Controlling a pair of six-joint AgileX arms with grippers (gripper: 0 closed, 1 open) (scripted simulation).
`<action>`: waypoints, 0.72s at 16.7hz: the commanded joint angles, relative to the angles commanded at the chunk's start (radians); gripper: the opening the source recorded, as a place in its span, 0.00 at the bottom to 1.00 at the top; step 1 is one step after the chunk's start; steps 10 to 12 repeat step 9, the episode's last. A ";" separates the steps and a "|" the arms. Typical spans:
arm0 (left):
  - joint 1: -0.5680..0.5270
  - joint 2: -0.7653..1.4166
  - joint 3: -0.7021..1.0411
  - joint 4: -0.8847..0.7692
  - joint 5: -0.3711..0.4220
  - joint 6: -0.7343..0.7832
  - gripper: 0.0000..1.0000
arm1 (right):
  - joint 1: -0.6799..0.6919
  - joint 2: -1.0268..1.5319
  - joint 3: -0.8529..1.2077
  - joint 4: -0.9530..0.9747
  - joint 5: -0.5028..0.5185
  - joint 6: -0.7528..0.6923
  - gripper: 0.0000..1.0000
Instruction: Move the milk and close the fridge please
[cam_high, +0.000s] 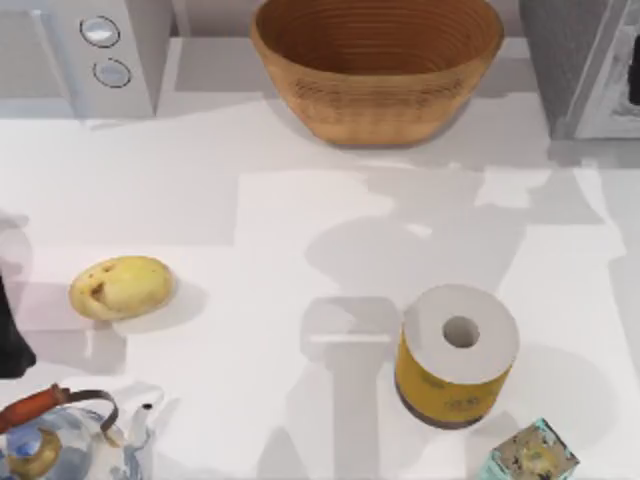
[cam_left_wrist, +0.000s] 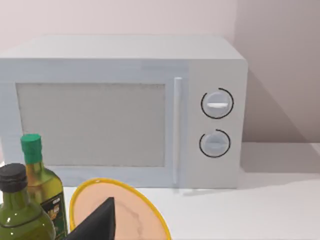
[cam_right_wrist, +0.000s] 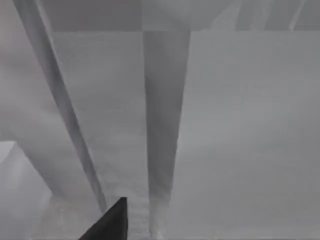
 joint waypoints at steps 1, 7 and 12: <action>0.000 0.000 0.000 0.000 0.000 0.000 1.00 | 0.000 0.021 0.026 -0.006 0.001 0.000 1.00; 0.000 0.000 0.000 0.000 0.000 0.000 1.00 | 0.000 0.164 0.216 -0.044 0.002 0.005 1.00; 0.000 0.000 0.000 0.000 0.000 0.000 1.00 | 0.001 0.172 0.224 -0.048 0.002 0.006 1.00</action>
